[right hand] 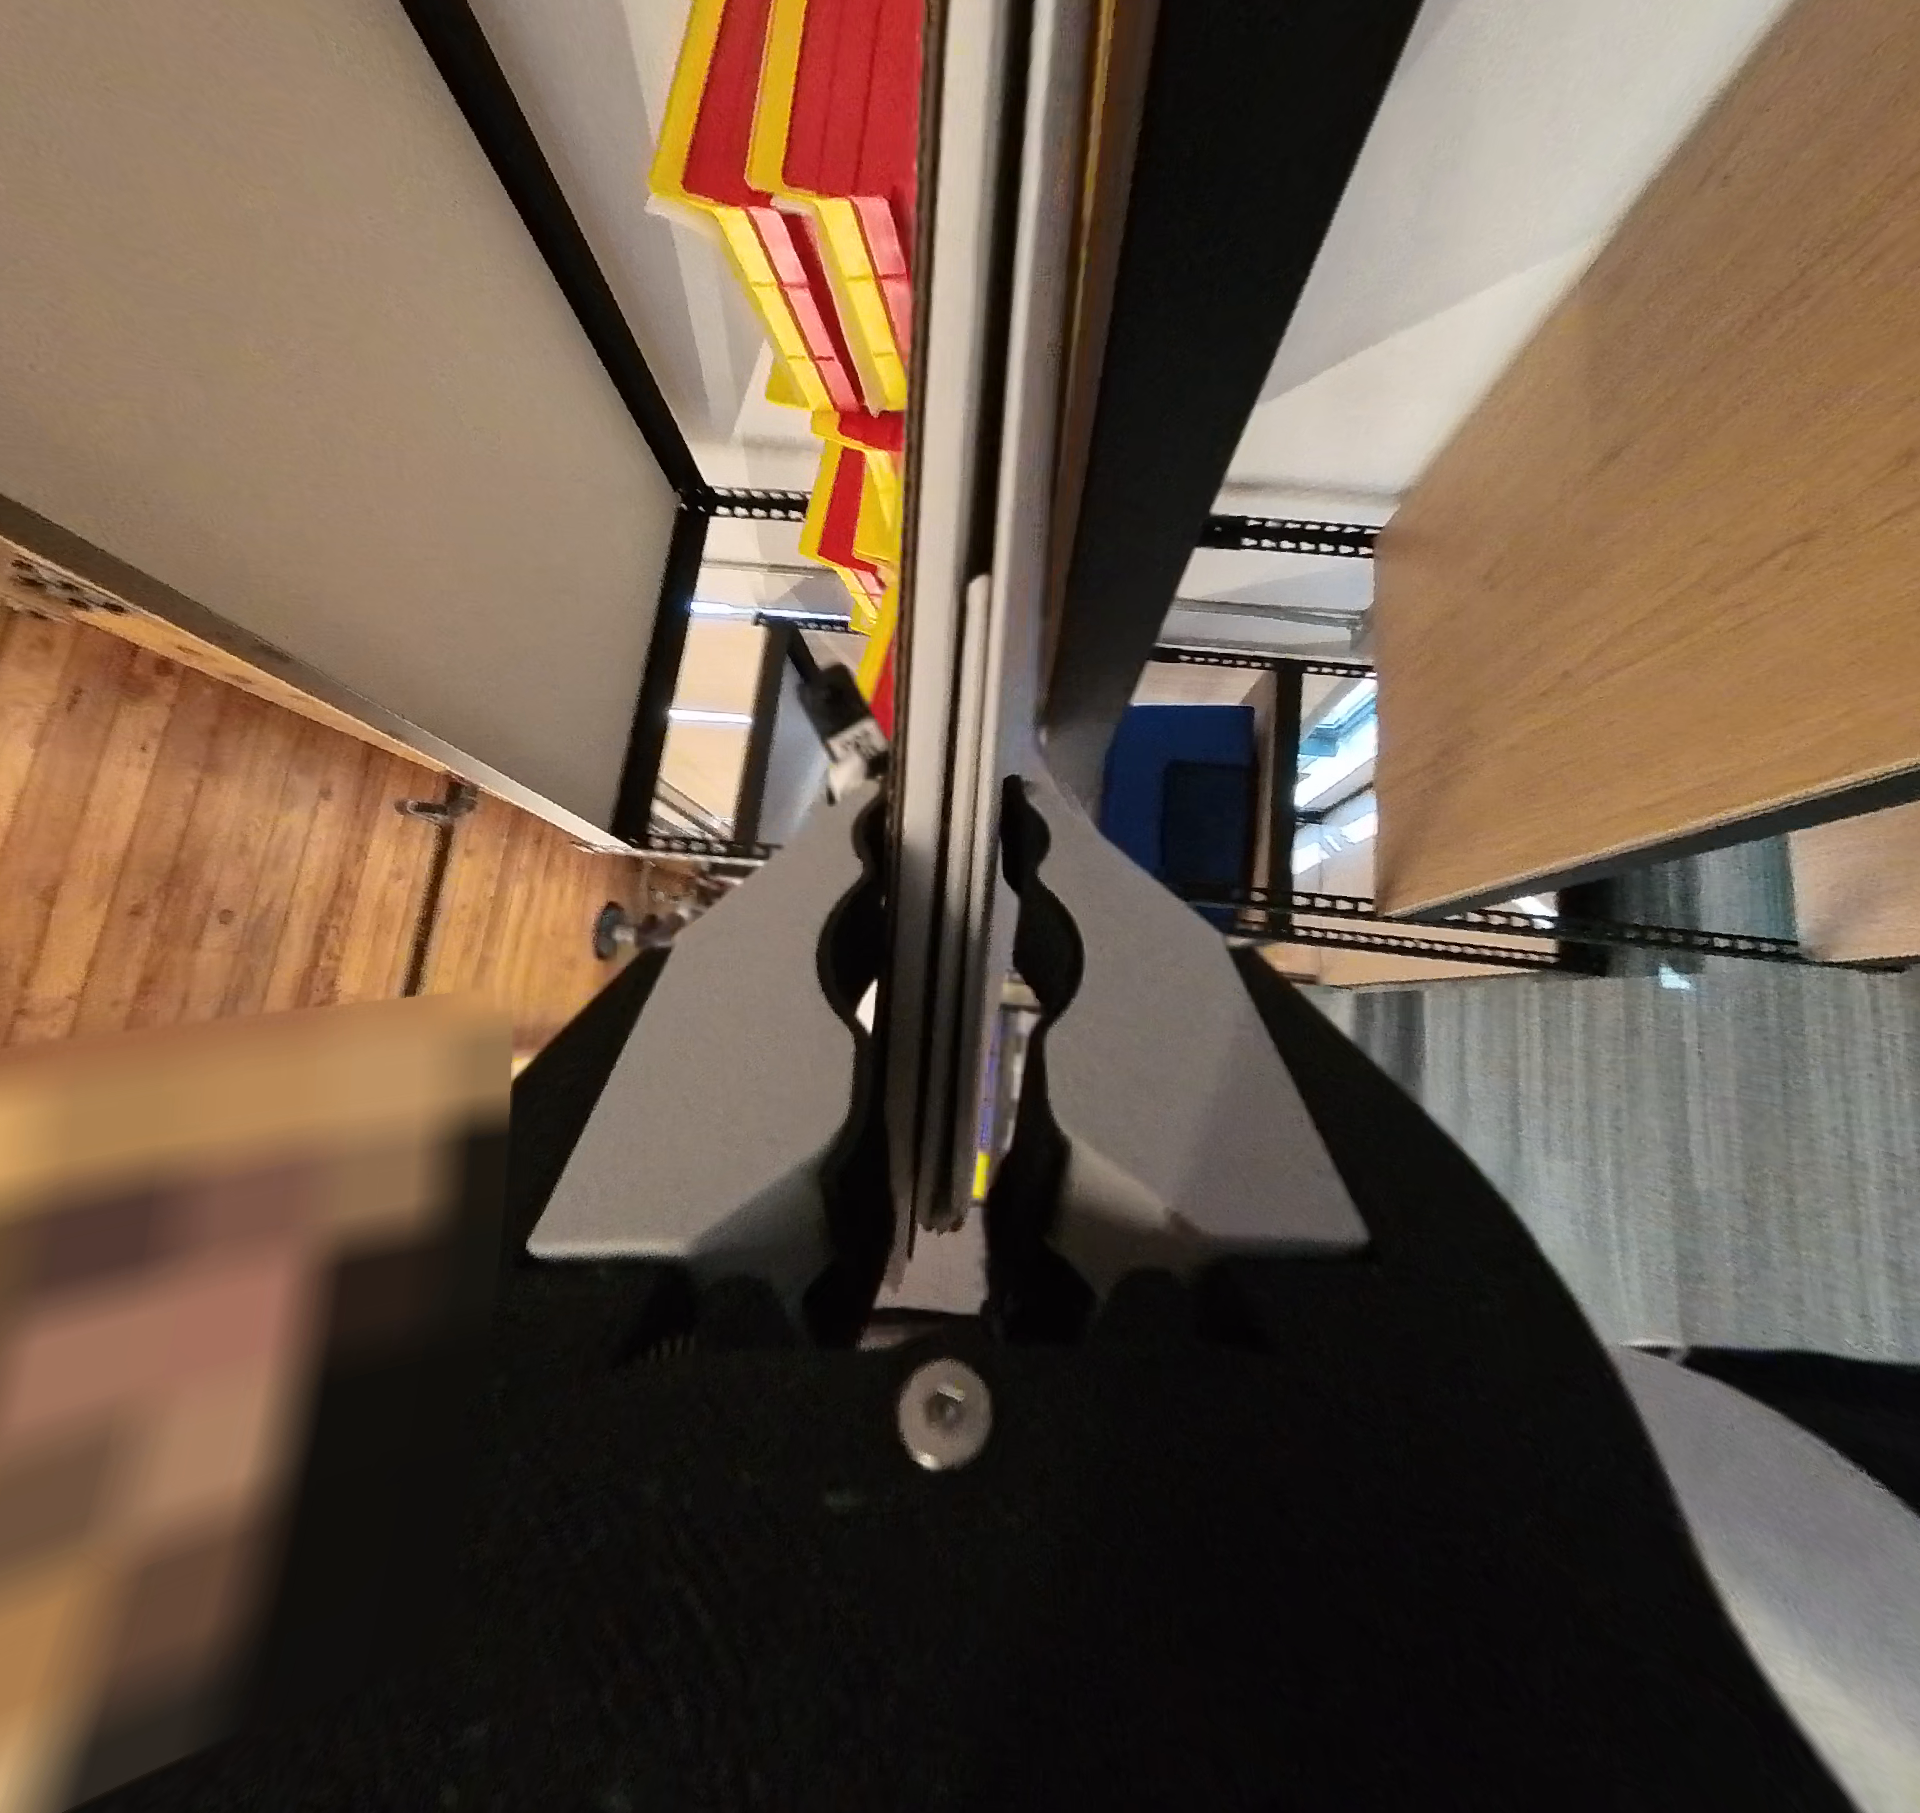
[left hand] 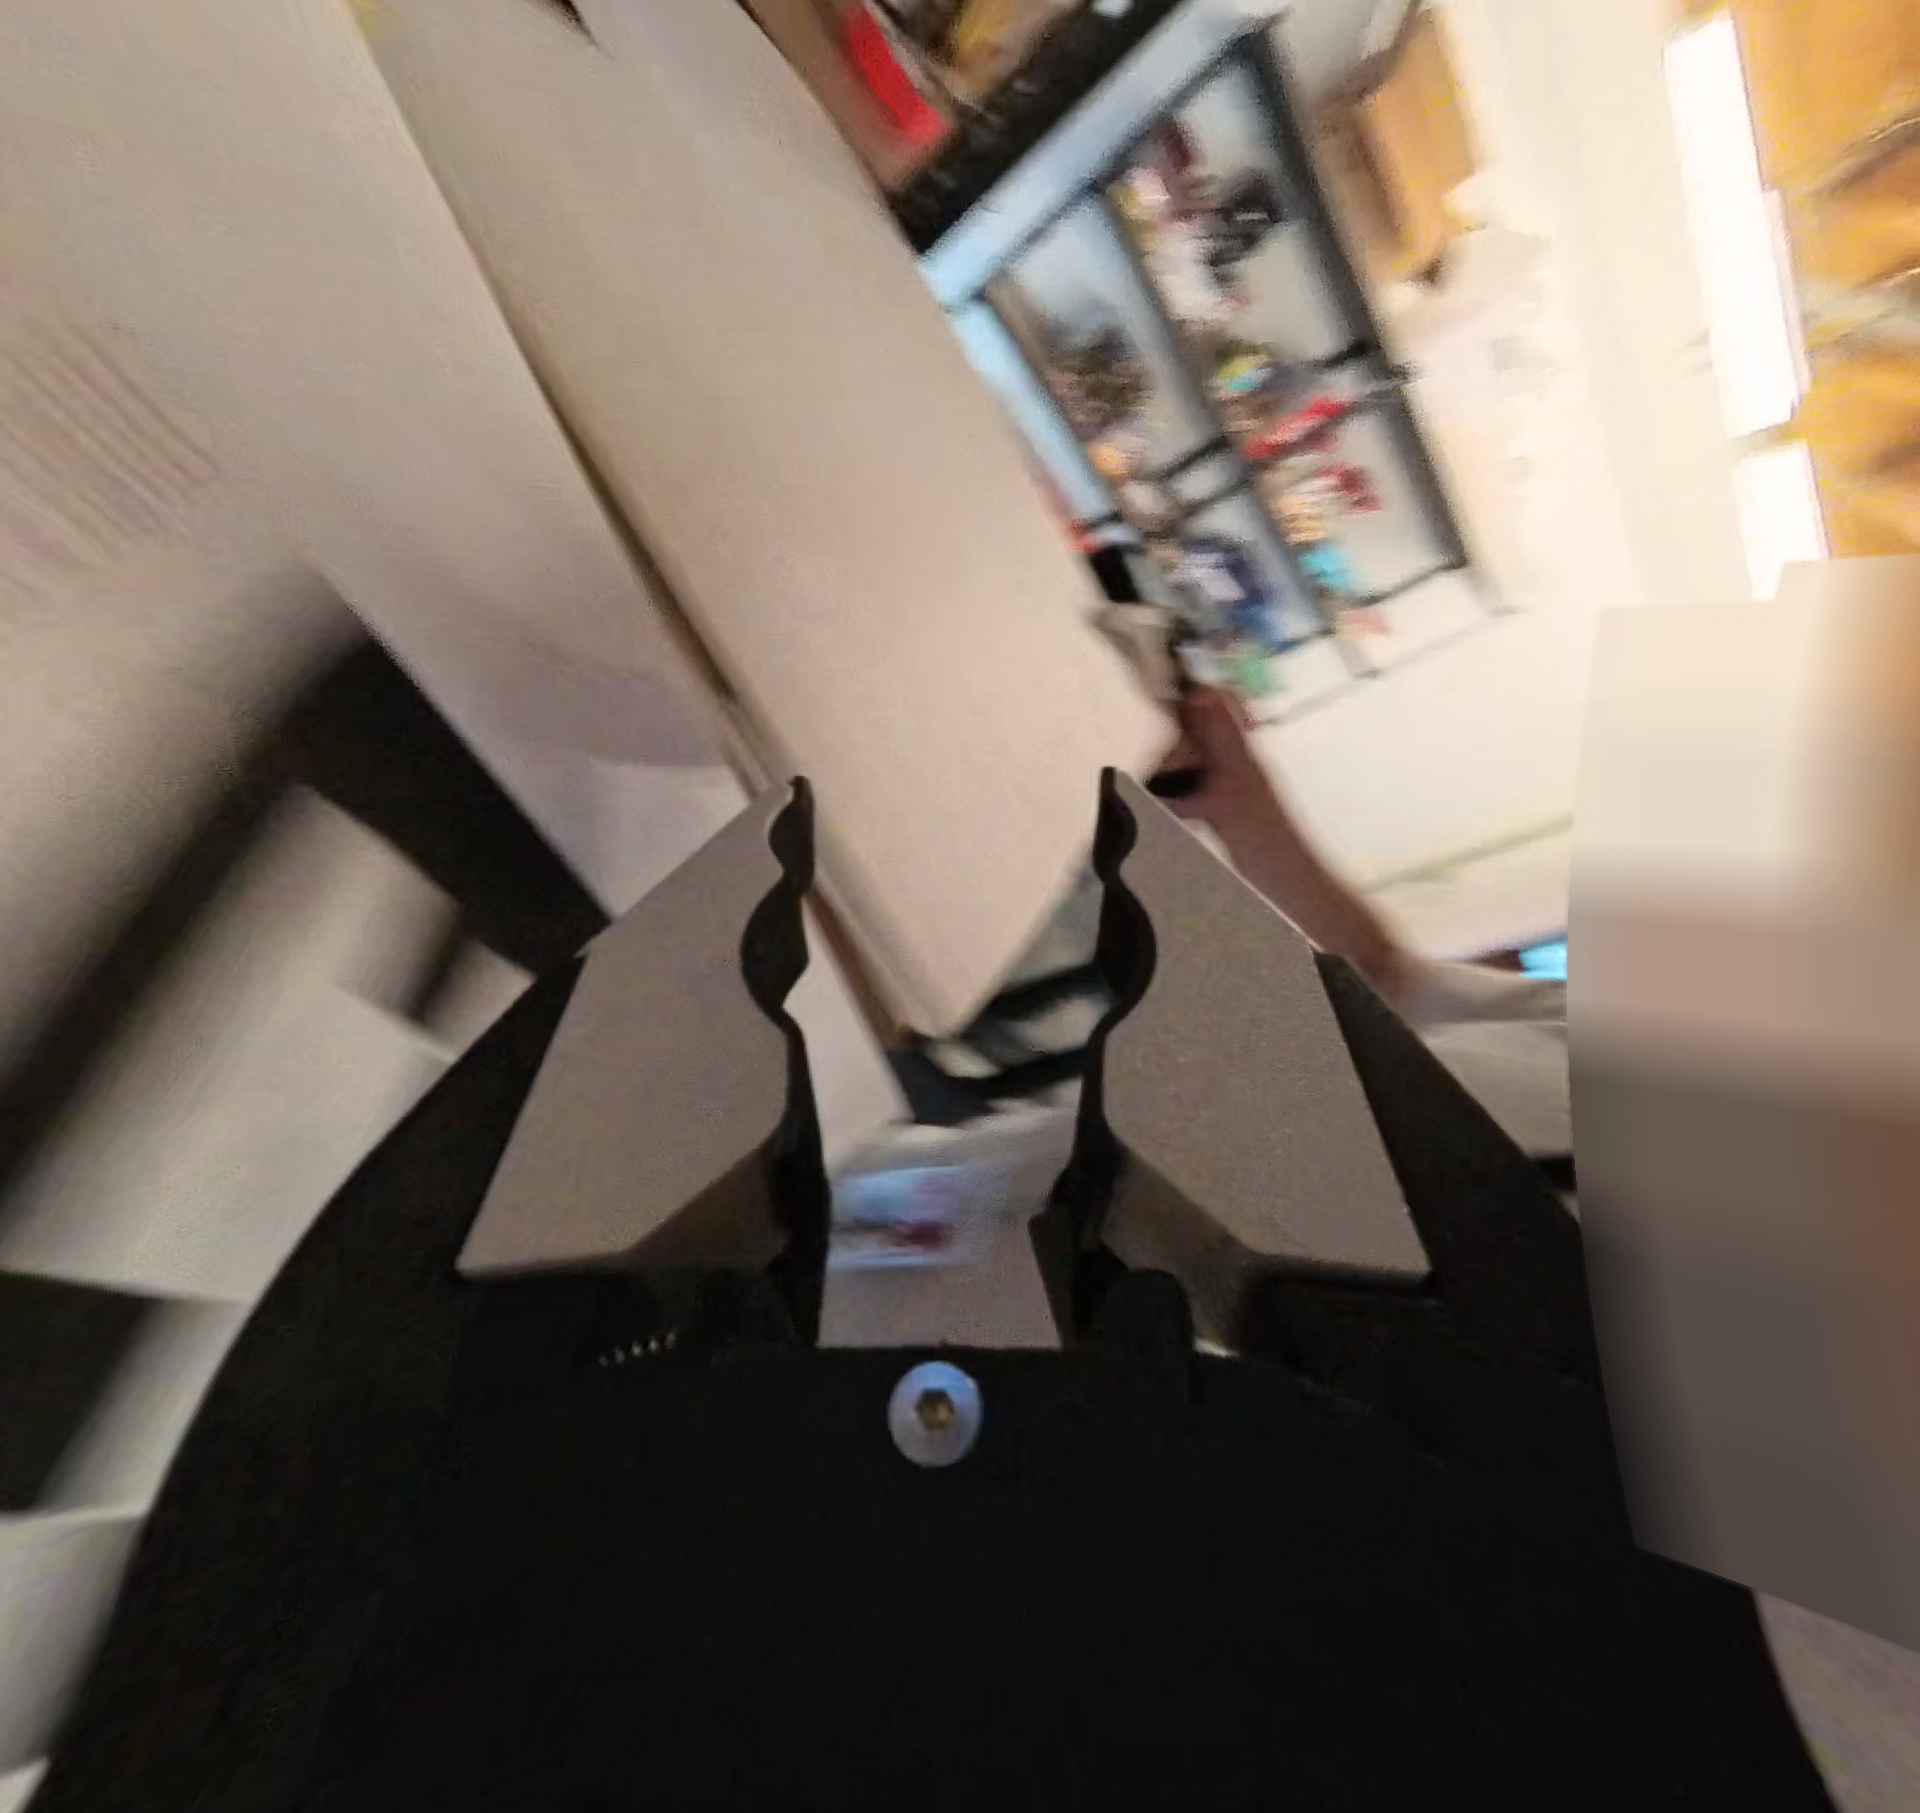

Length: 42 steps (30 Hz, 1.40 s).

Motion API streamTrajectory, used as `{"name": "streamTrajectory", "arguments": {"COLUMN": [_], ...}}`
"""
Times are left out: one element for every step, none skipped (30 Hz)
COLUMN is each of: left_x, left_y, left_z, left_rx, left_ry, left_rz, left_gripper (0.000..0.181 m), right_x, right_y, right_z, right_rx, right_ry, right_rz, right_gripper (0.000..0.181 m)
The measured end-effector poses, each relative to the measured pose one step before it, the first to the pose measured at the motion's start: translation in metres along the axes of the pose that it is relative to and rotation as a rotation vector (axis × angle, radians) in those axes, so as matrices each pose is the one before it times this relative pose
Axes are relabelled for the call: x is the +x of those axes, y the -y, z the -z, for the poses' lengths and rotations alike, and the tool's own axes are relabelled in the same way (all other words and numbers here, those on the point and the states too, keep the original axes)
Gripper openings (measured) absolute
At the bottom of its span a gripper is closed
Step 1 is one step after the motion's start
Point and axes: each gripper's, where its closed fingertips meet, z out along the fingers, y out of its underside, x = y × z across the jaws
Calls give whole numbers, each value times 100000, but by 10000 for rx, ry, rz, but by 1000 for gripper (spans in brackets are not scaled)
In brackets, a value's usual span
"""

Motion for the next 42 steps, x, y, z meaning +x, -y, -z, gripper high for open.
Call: {"name": "streamTrajectory", "arguments": {"left_x": [-1884,-2100,-1596,-985,-234,506,609,439,429,569,605,575,563,520,352,106,-102,-208,-192,-194,-164,-70,17,78,126,156,145,107,93,105,80,104,179,112,-165,-393,-388,-225,-133,-261,-358,-363], "left_y": [1401,931,713,337,58,-113,-462,-756,-908,-860,-659,-397,-278,-236,-238,-273,-297,-292,-233,-184,-181,-252,-317,-364,-451,-541,-594,-596,-585,-579,-615,-736,-927,-1121,-1236,-1204,-1075,-913,-773,-719,-674,-542], "left_z": [829,756,601,506,488,544,604,689,853,1005,1199,1376,1523,1610,1669,1679,1660,1594,1481,1359,1228,1079,933,791,659,524,415,285,155,5,-192,-374,-588,-789,-941,-1093,-1243,-1404,-1540,-1682,-1793,-1883], "left_rx": [120,84,234,260,365,485,393,244,151,154,252,355,389,378,361,353,340,331,341,338,315,279,255,249,206,136,98,87,94,112,127,113,50,-47,-142,-182,-187,-202,-249,-357,-467,-520], "left_ry": [1035,880,369,-61,-459,-730,-556,-220,-45,-4,47,97,107,111,166,253,303,276,195,138,95,22,-38,-64,-86,-103,-97,-83,-96,-128,-154,-211,-296,-294,-171,-41,-15,-73,-63,82,242,359], "left_rz": [-855,-470,-110,186,429,402,230,28,-125,-181,-163,-149,-176,-181,-168,-158,-128,-57,34,107,145,161,183,194,174,145,113,80,71,83,119,208,302,313,220,103,44,8,-87,-239,-412,-626], "left_gripper": [47,44,38,32,26,21,21,24,25,25,26,26,26,26,26,25,25,25,24,24,25,24,25,24,24,24,24,24,24,24,24,23,23,23,23,23,23,24,24,24,25,26], "right_x": [303,104,18,172,168,85,77,60,62,33,-19,-37,-14,15,-7,26,109,186,203,105,37,-38,-126,-113,-109,-112,-68,24,189,251,371,462,252,55,103,113,26,-290,-371,-135,-60,-147], "right_y": [-19,103,80,37,46,80,123,97,114,123,141,133,114,77,48,22,-42,-87,-211,-352,-444,-475,-666,-777,-764,-631,-414,-227,-189,-144,-35,-40,-224,-430,-659,-970,-1175,-1140,-1017,-981,-940,-645], "right_z": [-111,-69,-76,-45,-60,-92,-150,-237,-305,-346,-358,-381,-393,-418,-489,-559,-660,-760,-873,-940,-958,-1004,-1053,-1066,-1043,-946,-896,-869,-751,-513,-193,32,70,-63,-292,-506,-637,-538,-315,-58,360,815], "right_rx": [-129,10,42,1,-11,-9,33,74,112,133,182,232,255,273,328,387,429,489,527,439,363,334,148,50,88,175,276,296,228,223,317,340,248,175,29,-219,-419,-508,-567,-659,-838,-779], "right_ry": [-146,35,153,63,31,57,44,6,-47,-43,-17,2,-29,-65,-36,4,16,0,-1,16,-1,-17,-32,-87,-86,5,81,94,59,81,85,93,209,185,-8,-165,-172,37,149,145,195,311], "right_rz": [210,-15,-124,-13,70,50,-35,-11,40,36,-7,-44,2,90,67,-18,-45,-37,24,35,-34,-24,-34,-43,-106,-225,-206,-16,62,-5,13,-91,-211,-108,67,155,355,480,437,383,201,45], "right_gripper": [16,16,16,16,16,16,16,16,16,16,16,16,16,16,15,16,16,17,17,17,18,19,20,20,21,20,20,20,20,20,20,20,20,21,21,21,21,23,25,26,27,32]}}
